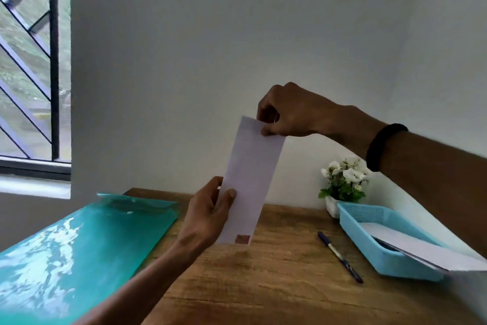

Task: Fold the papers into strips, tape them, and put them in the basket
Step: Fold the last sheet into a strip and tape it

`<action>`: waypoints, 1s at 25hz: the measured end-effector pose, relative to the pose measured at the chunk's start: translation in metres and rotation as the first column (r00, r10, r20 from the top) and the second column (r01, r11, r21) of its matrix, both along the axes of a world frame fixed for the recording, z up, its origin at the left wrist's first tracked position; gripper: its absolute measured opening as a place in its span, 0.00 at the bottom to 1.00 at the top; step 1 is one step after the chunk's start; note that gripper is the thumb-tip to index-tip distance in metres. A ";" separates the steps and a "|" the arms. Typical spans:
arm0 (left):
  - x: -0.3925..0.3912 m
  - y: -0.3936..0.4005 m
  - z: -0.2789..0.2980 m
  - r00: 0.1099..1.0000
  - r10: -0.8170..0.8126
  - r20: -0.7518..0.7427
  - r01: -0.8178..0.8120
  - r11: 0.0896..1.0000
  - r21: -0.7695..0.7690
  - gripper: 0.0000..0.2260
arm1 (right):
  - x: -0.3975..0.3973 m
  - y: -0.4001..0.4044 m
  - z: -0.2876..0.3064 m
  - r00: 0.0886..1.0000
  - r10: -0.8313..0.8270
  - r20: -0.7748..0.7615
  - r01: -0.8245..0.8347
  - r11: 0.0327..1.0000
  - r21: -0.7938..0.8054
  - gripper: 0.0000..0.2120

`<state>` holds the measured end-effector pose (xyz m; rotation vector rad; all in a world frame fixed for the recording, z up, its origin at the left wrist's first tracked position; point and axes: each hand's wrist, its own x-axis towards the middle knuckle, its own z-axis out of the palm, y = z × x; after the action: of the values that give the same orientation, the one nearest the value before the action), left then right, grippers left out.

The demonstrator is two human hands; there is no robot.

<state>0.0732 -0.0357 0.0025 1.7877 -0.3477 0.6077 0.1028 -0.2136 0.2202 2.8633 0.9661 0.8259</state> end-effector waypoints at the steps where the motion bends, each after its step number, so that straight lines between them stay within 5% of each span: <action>1: -0.001 -0.001 0.000 1.000 -0.012 0.027 0.012 0.999 0.032 0.09 | -0.007 -0.002 0.003 1.000 0.001 0.012 0.000 0.999 -0.036 0.12; 7: -0.007 -0.012 0.005 0.994 -0.028 0.109 0.007 0.982 0.191 0.13 | -0.054 -0.038 0.000 0.998 -0.036 0.046 0.043 0.985 -0.170 0.16; 11: -0.007 -0.032 0.012 0.901 0.213 0.379 -0.320 0.914 0.249 0.26 | -0.078 -0.095 -0.014 0.986 -0.167 0.010 0.166 0.985 0.056 0.14; 13: -0.016 -0.055 0.023 0.830 0.181 0.528 -0.374 0.882 0.286 0.26 | -0.093 -0.128 -0.021 0.972 -0.235 -0.024 0.233 0.940 0.250 0.18; 16: -0.034 -0.107 0.035 0.814 0.006 0.580 -0.285 0.876 0.390 0.24 | -0.115 -0.173 -0.037 0.934 -0.350 -0.065 0.338 0.816 0.469 0.26; 20: -0.045 -0.190 0.027 0.838 -0.111 0.534 -0.175 0.873 0.456 0.26 | -0.143 -0.218 -0.067 0.913 -0.379 -0.154 0.364 0.579 0.730 0.14; 25: -0.045 -0.259 0.007 0.863 -0.215 0.458 0.023 0.920 0.390 0.14 | -0.168 -0.259 -0.118 0.889 -0.330 -0.317 0.400 0.224 0.889 0.08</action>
<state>0.0280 -0.2944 0.0099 1.9310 -0.9803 0.9595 -0.0653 -0.4728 0.1020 3.7298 -0.5816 1.6640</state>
